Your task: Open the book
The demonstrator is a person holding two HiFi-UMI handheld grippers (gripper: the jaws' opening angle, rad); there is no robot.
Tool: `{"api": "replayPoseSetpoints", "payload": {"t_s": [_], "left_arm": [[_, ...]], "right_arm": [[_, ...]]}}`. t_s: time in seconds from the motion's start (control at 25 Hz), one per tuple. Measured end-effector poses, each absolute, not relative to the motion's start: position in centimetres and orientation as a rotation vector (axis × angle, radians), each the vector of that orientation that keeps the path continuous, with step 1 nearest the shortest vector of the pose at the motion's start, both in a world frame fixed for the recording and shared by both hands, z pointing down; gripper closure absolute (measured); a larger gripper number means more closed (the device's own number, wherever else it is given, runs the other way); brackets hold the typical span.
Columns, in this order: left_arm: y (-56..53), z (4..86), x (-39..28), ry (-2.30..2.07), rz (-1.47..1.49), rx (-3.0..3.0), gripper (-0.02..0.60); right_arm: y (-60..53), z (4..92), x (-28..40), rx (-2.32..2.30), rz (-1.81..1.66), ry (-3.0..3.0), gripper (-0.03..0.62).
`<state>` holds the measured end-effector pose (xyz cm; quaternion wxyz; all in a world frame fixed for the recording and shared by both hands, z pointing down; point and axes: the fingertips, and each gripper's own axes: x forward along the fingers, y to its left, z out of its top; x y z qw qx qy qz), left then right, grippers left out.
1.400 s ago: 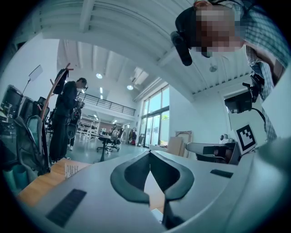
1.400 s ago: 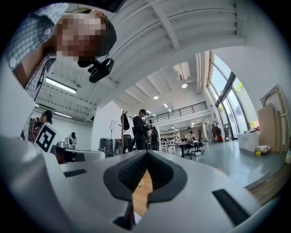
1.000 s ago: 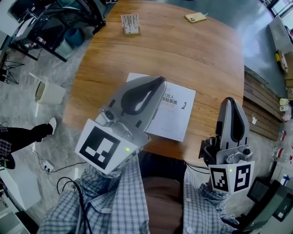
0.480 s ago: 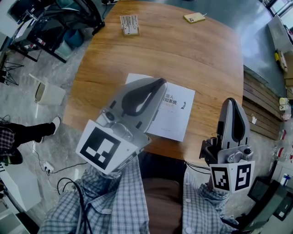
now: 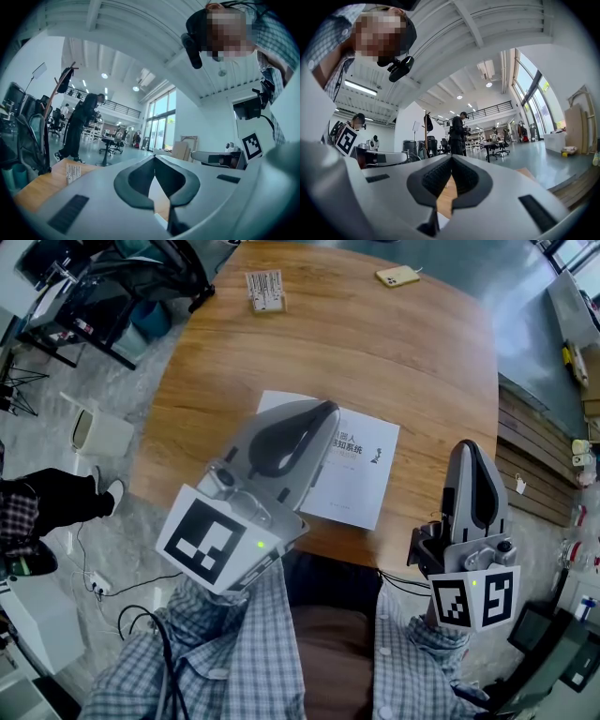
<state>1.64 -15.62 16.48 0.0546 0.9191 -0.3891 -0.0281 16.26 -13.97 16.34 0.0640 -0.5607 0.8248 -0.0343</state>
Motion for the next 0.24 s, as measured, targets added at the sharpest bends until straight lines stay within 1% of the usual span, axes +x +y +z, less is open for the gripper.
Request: {"api": "replayPoseSetpoints", "payload": {"t_s": [0.24], "left_arm": [[-15.6,16.79,1.57,-1.182,-0.074,2.78,0.574]], "right_arm": [[-13.93,16.18,16.41,-1.707,-0.102,2.483,0.574]]}}
